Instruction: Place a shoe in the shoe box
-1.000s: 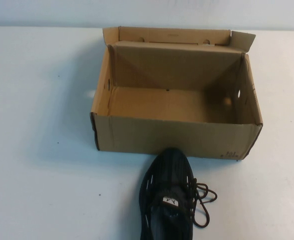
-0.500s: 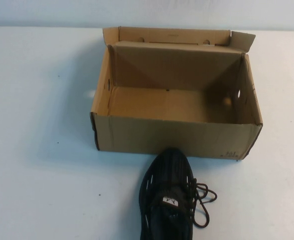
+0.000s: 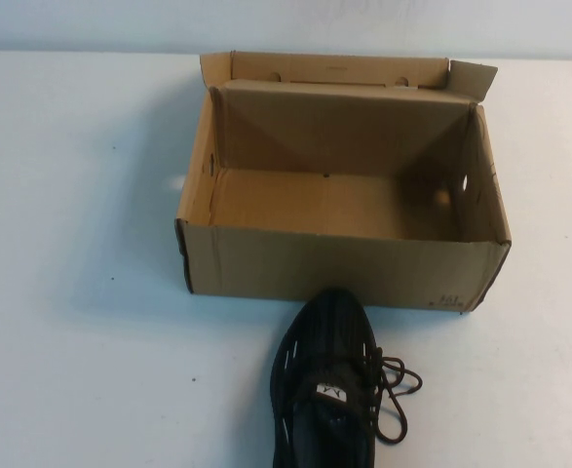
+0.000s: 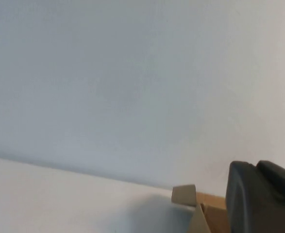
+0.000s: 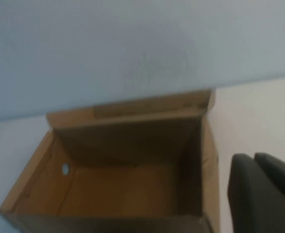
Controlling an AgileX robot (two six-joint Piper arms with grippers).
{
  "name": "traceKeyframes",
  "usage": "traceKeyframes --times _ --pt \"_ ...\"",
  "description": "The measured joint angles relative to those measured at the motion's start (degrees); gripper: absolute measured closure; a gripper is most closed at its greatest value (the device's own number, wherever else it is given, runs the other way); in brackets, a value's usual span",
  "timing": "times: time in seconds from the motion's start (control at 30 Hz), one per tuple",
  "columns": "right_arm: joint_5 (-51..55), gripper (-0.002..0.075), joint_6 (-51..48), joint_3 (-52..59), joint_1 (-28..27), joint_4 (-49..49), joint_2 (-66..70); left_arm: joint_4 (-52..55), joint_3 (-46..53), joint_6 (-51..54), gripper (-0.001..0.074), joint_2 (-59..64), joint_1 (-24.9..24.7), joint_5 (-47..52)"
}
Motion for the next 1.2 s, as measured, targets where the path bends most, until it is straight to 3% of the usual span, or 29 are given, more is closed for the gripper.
traceKeyframes --times 0.27,0.43,0.7,0.93,1.1,1.2 --pt "15.14 0.0742 -20.74 -2.94 3.46 13.1 12.08 0.0 0.0 0.4 0.0738 1.66 0.0 9.76" --pt "24.53 0.0742 -23.88 -10.62 7.23 13.24 23.02 -1.65 -0.14 3.04 0.0738 6.89 0.0 16.59" --pt "24.23 0.0726 -25.39 -15.45 22.52 3.87 33.48 -11.31 -2.07 12.91 0.0738 16.57 0.0 24.97" --pt "20.54 0.0576 -26.53 -15.45 34.34 -4.25 38.89 -12.87 -2.25 14.51 0.0738 18.76 0.0 25.16" --pt "20.3 0.0452 -29.61 -15.45 37.88 -2.79 42.92 -13.08 -2.25 14.73 0.0738 18.87 0.0 25.16" --pt "19.86 0.0419 -29.71 -15.45 39.0 -1.1 45.57 -13.08 -2.25 14.86 0.0738 18.87 0.0 25.16"
